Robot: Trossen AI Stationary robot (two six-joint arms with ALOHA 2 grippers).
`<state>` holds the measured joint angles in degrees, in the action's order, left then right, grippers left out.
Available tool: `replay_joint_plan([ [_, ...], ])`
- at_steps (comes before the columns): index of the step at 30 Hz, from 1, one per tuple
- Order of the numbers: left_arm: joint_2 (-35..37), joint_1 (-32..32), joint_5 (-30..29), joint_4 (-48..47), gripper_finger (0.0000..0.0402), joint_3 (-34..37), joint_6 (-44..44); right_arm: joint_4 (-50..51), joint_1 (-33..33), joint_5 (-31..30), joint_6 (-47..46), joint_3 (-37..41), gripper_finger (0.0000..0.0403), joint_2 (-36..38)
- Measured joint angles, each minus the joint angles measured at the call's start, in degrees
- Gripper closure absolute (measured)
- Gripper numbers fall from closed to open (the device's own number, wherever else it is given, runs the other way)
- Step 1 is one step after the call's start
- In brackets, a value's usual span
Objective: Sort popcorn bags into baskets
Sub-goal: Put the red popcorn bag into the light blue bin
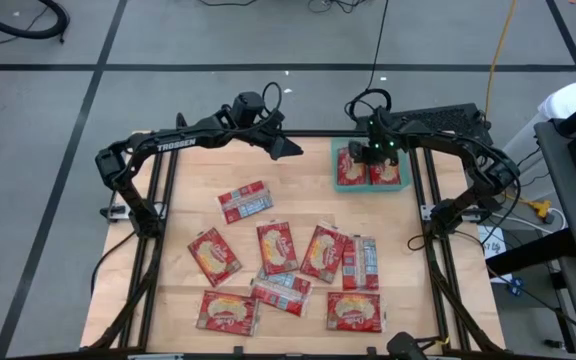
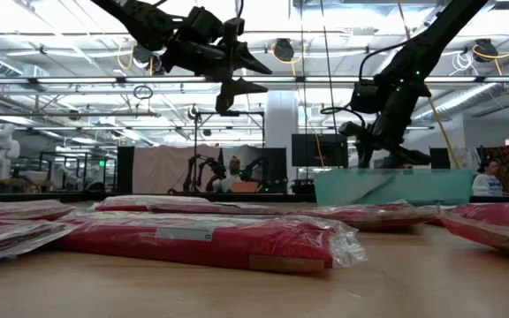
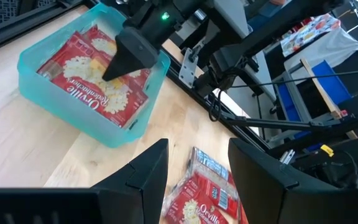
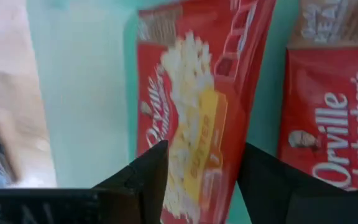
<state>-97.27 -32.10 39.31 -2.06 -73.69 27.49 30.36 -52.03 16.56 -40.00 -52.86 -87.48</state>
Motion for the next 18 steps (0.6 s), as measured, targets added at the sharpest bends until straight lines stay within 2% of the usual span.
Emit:
replay_joint_plan([
  [7, 0.0, 0.0, 0.0, -1.05, 0.0231, 0.0, -0.2, -3.5, 0.0, 0.43, 3.22, 0.0, 0.0238, 0.0],
  [11, 0.0, 0.0, -0.02, -1.32, 0.0231, 0.0, -0.4, -6.98, -0.01, 3.1, 4.66, -0.03, 0.0238, 0.01],
  [18, 0.0, 0.0, -0.28, -2.77, 0.0231, 0.0, -0.59, -1.87, -2.2, 2.76, 7.08, -0.04, 0.0238, 0.02],
])
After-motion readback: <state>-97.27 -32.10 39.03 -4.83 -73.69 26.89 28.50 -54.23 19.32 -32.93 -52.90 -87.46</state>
